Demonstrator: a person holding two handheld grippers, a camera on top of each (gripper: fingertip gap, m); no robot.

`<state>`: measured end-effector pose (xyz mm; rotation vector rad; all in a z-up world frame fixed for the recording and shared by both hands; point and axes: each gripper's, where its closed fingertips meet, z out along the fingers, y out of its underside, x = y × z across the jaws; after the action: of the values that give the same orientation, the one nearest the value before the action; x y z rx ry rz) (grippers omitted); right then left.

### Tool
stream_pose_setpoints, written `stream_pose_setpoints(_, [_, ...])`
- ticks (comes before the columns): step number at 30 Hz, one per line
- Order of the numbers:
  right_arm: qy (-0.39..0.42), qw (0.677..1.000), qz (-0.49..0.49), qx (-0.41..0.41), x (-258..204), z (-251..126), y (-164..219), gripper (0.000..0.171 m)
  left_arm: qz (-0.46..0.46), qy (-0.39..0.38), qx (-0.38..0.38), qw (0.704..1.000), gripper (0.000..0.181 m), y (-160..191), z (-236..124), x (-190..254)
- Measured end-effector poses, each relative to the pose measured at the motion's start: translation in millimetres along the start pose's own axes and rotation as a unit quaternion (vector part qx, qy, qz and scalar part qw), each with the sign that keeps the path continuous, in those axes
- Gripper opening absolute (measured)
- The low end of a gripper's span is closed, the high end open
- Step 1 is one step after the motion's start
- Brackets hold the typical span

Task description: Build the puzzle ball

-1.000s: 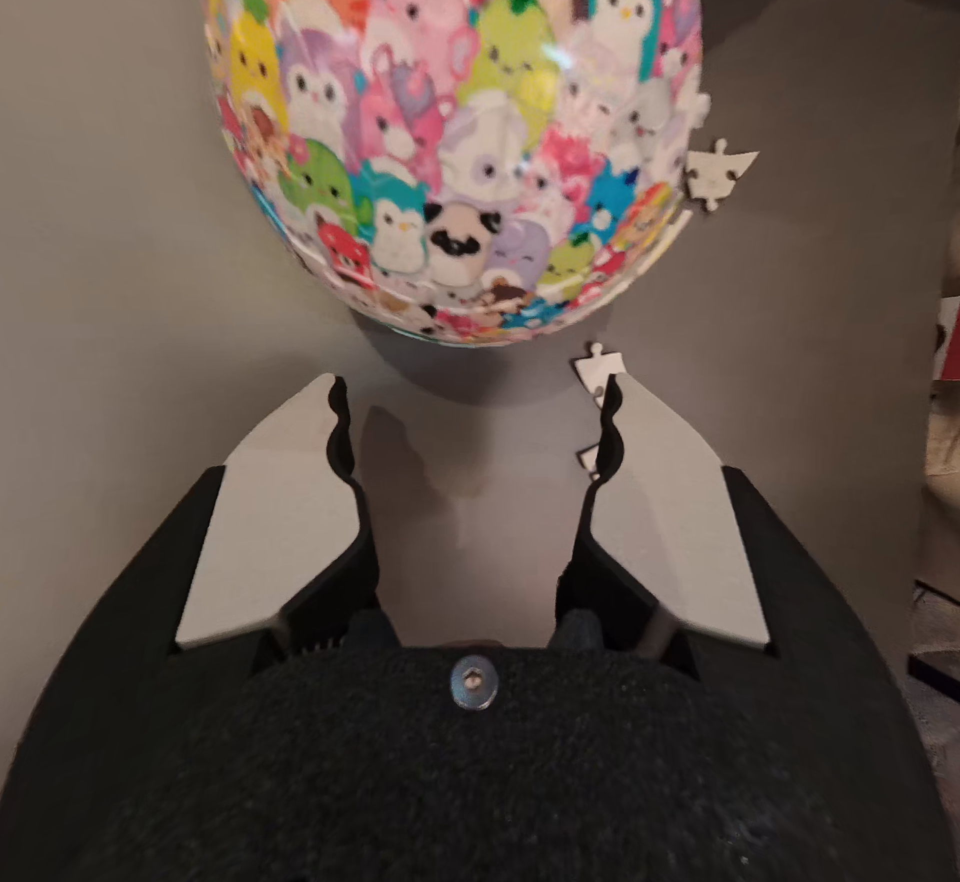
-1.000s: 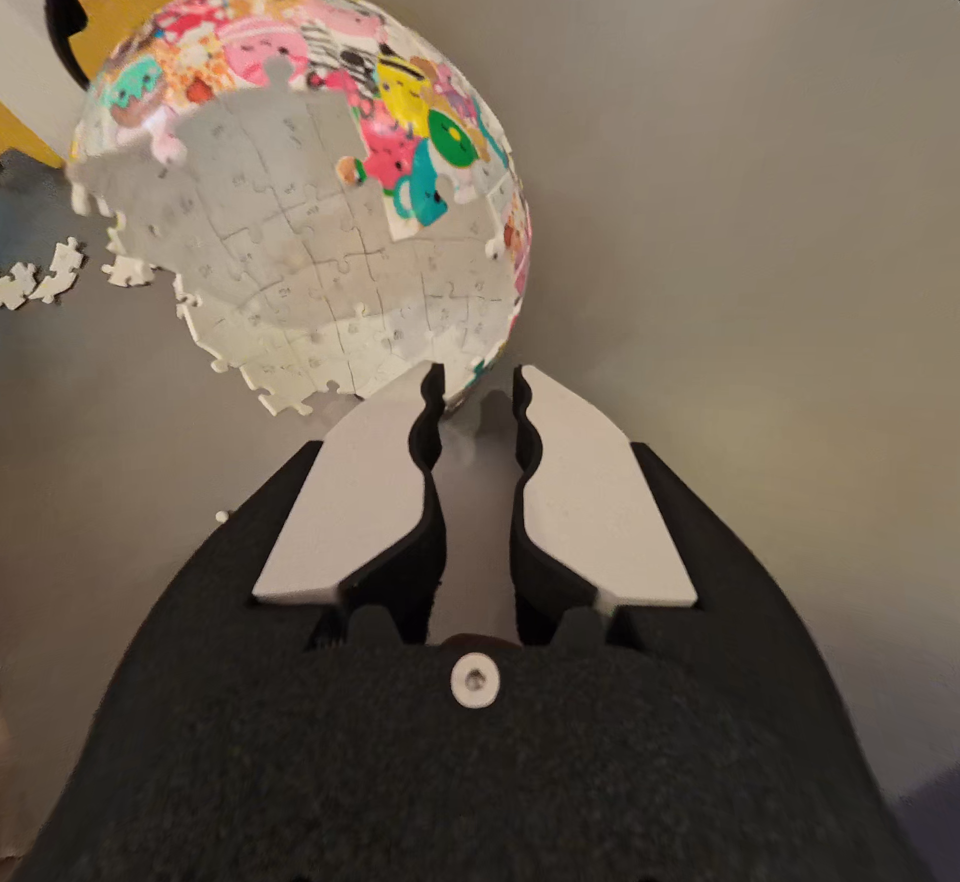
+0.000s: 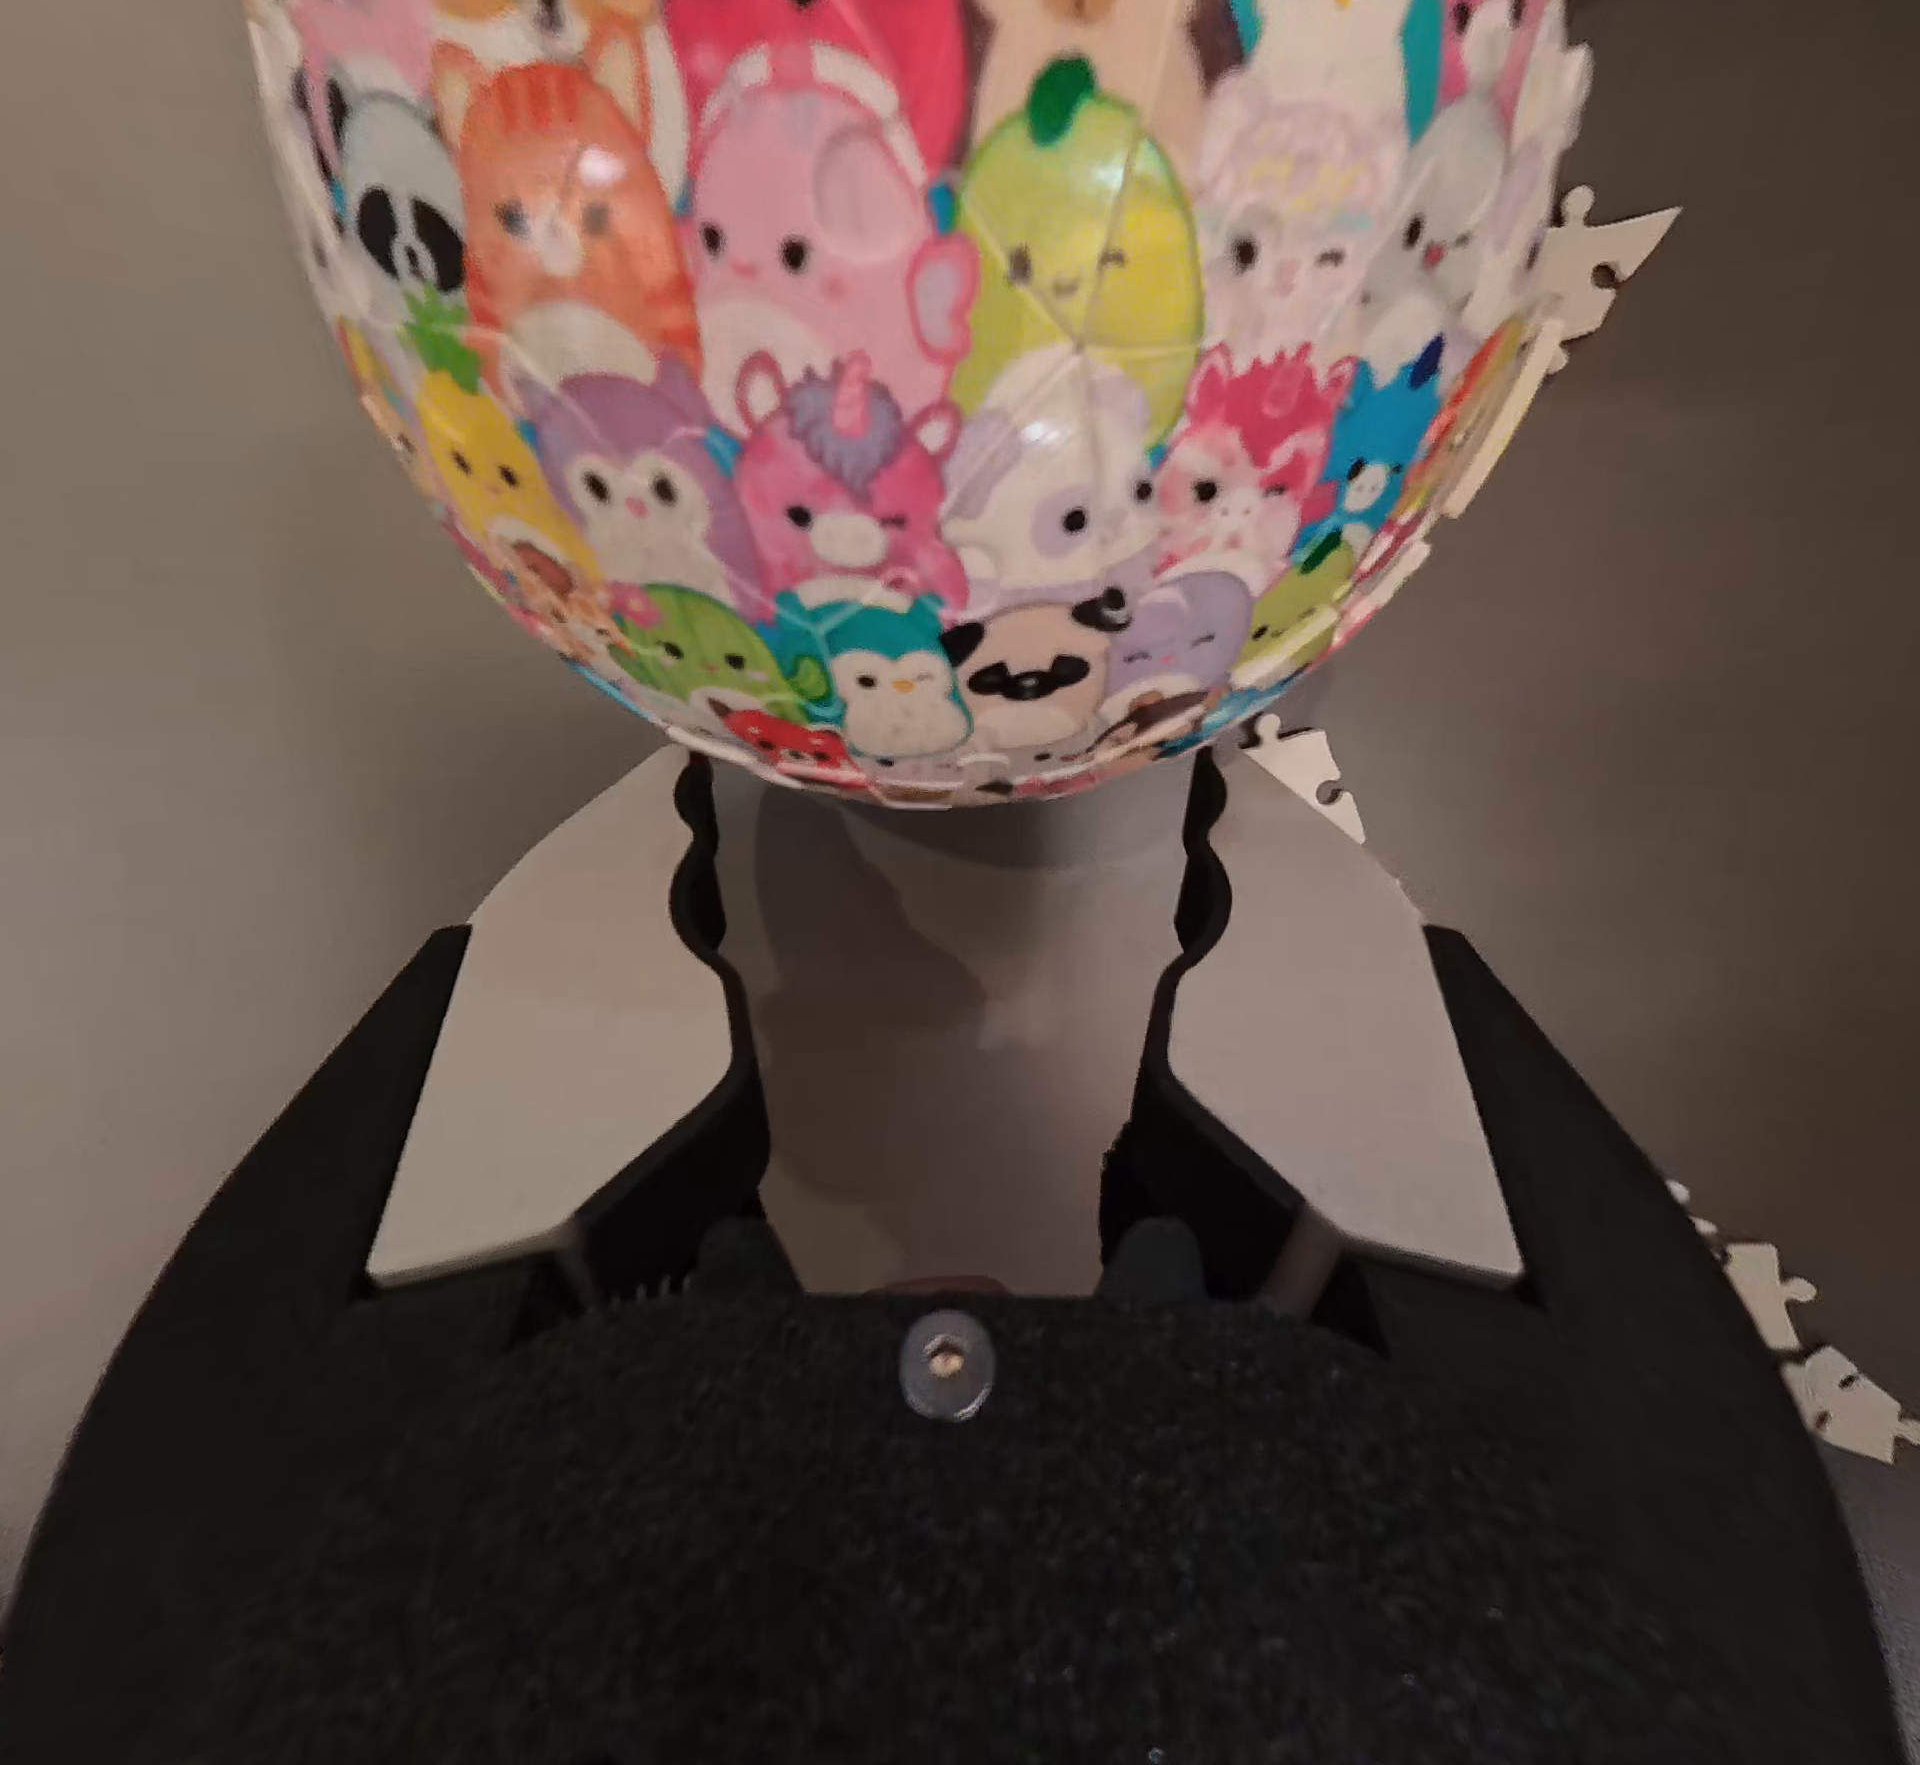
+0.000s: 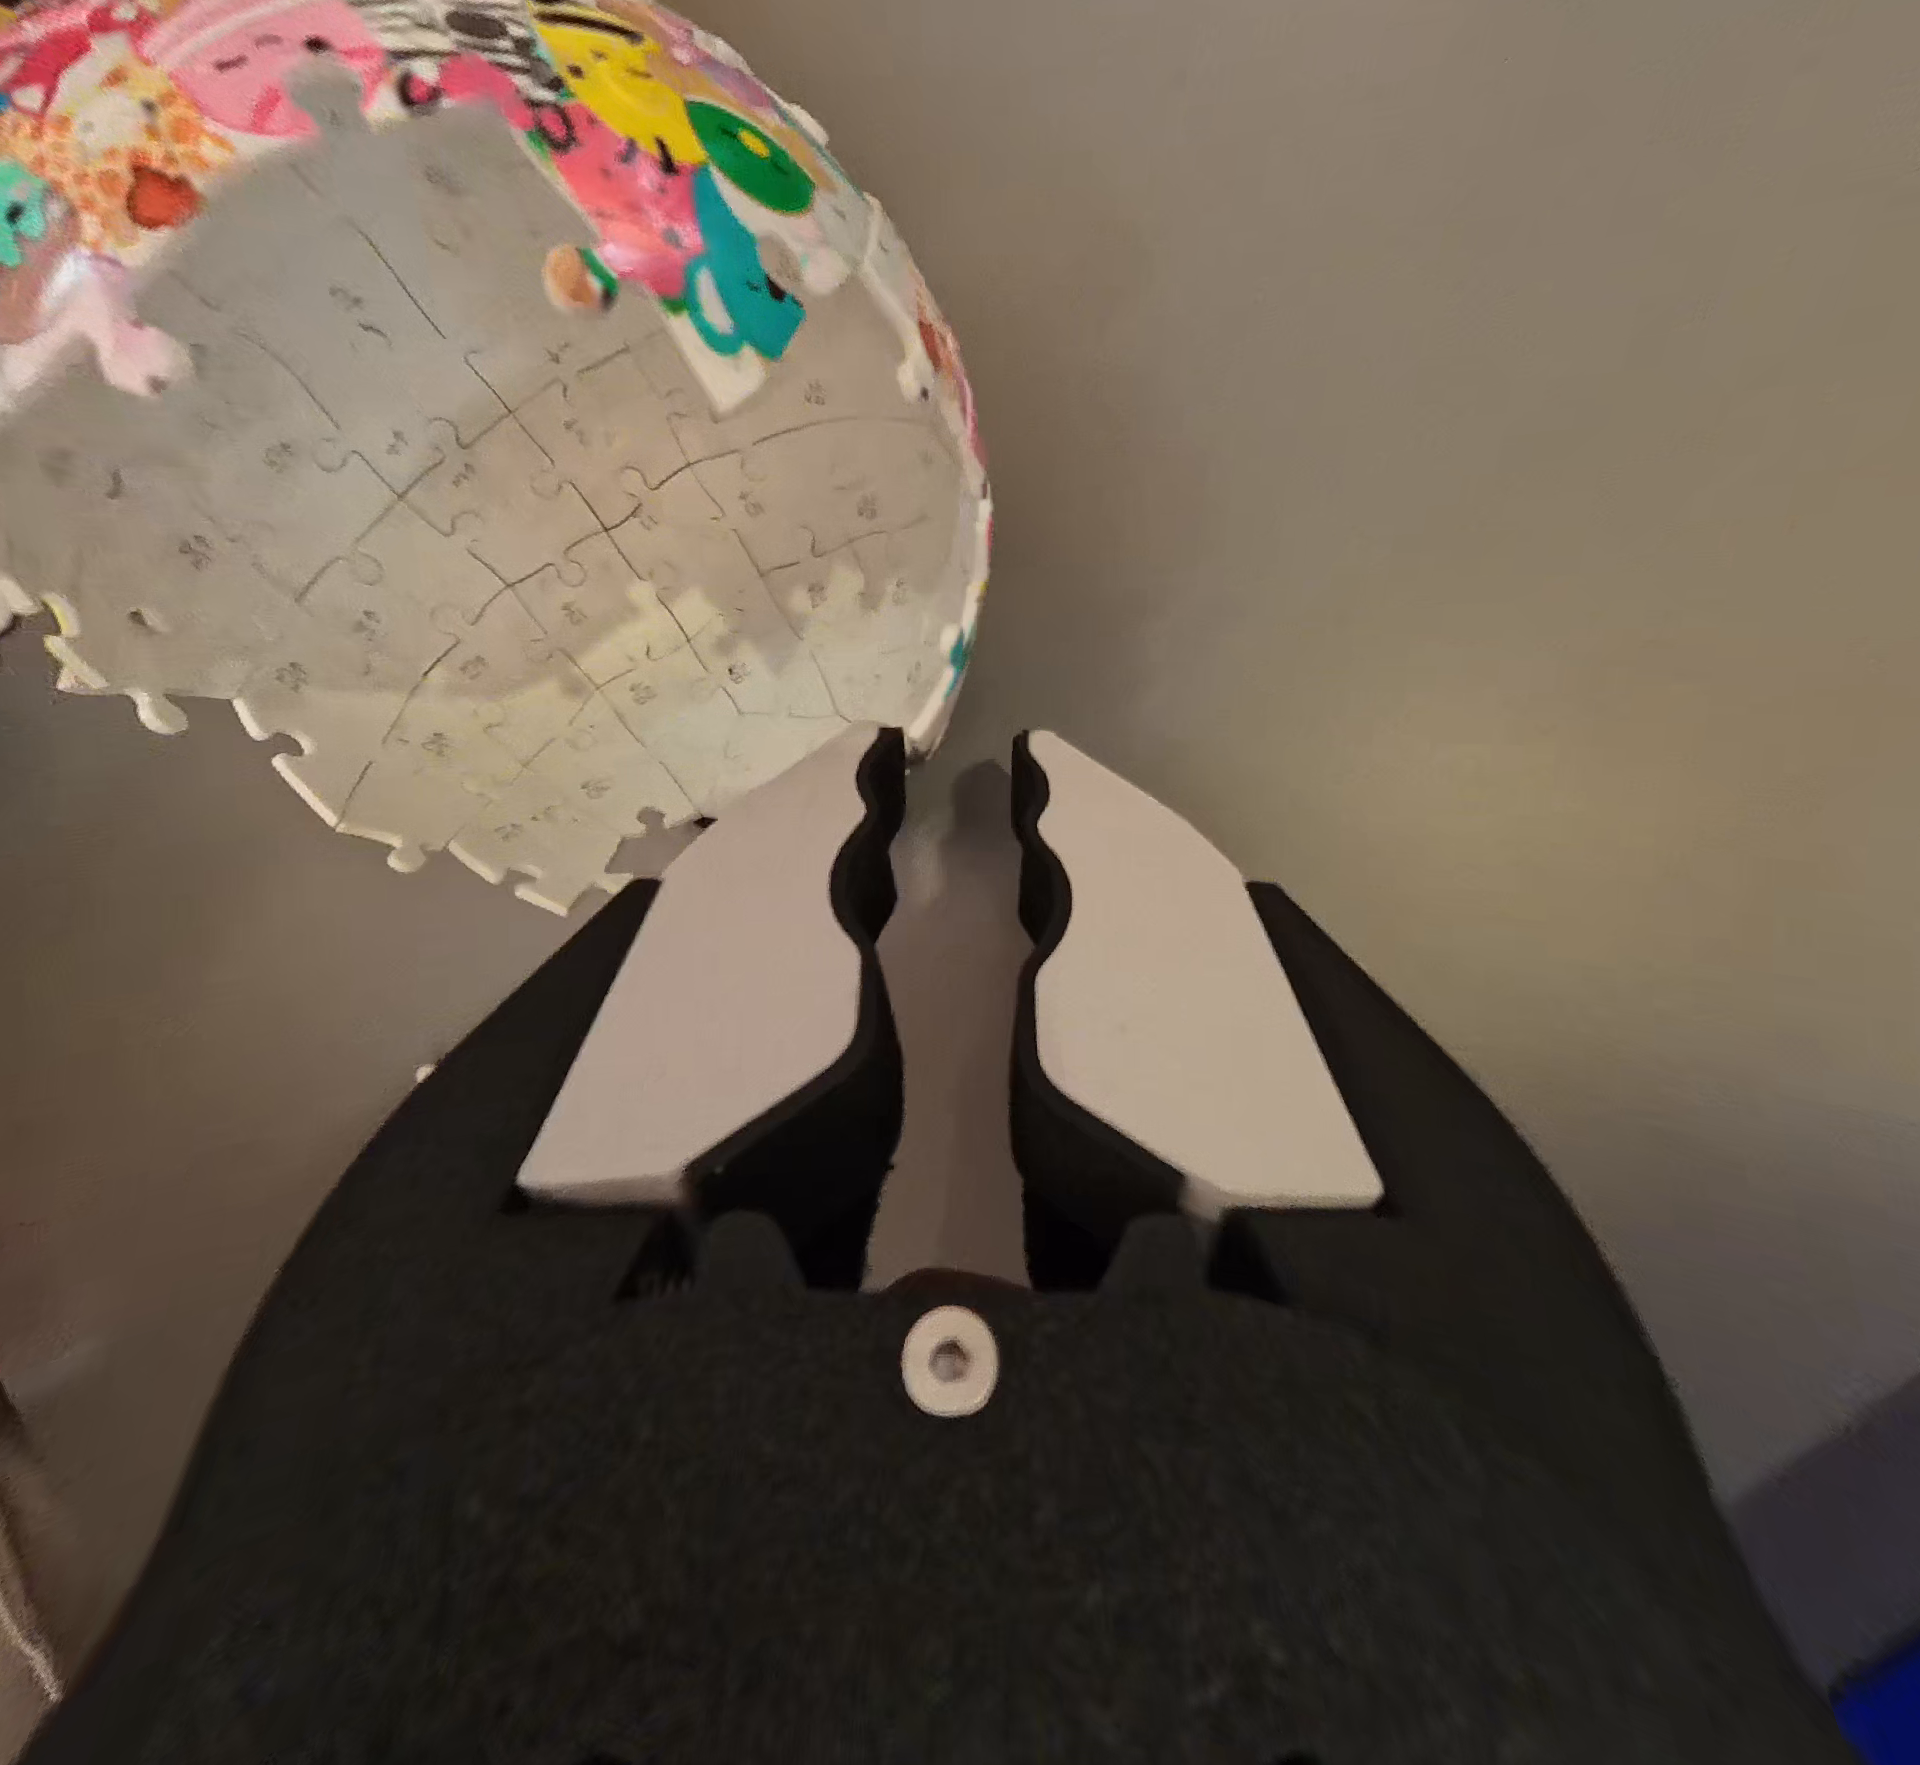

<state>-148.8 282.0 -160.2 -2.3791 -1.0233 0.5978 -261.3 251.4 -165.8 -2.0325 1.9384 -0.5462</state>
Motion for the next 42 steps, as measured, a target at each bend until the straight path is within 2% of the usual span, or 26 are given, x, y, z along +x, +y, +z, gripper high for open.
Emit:
stream_pose_setpoints(4, [-0.008,1.0,0.03,-0.002,-4,5,-1,0.006,-0.006,-0.004,0.022,1.0,0.085,-6,0,6])
stream_pose_setpoints(16, [-0.073,0.993,0.093,-0.018,-9,27,-10,0.009,-0.034,-0.044,0.063,0.996,0.079,-15,-21,14])
stream_pose_setpoints(23, [-0.055,0.998,0.025,-0.005,-12,39,-25,0.017,-0.038,-0.063,0.048,0.996,0.082,-6,-27,21])
stream_pose_setpoints(28, [-0.043,0.998,-0.001,0.038,-5,19,-27,0.023,-0.047,-0.063,0.028,0.996,0.085,-1,-23,18])
stream_pose_setpoints(35, [-0.013,0.996,-0.032,0.081,7,-2,-18,0.011,-0.063,-0.059,0.001,0.996,0.086,9,-9,18])
stream_pose_setpoints(42, [-0.047,0.996,-0.042,0.06,-3,10,-13,0.005,-0.085,-0.072,0.002,0.994,0.085,12,-6,20])
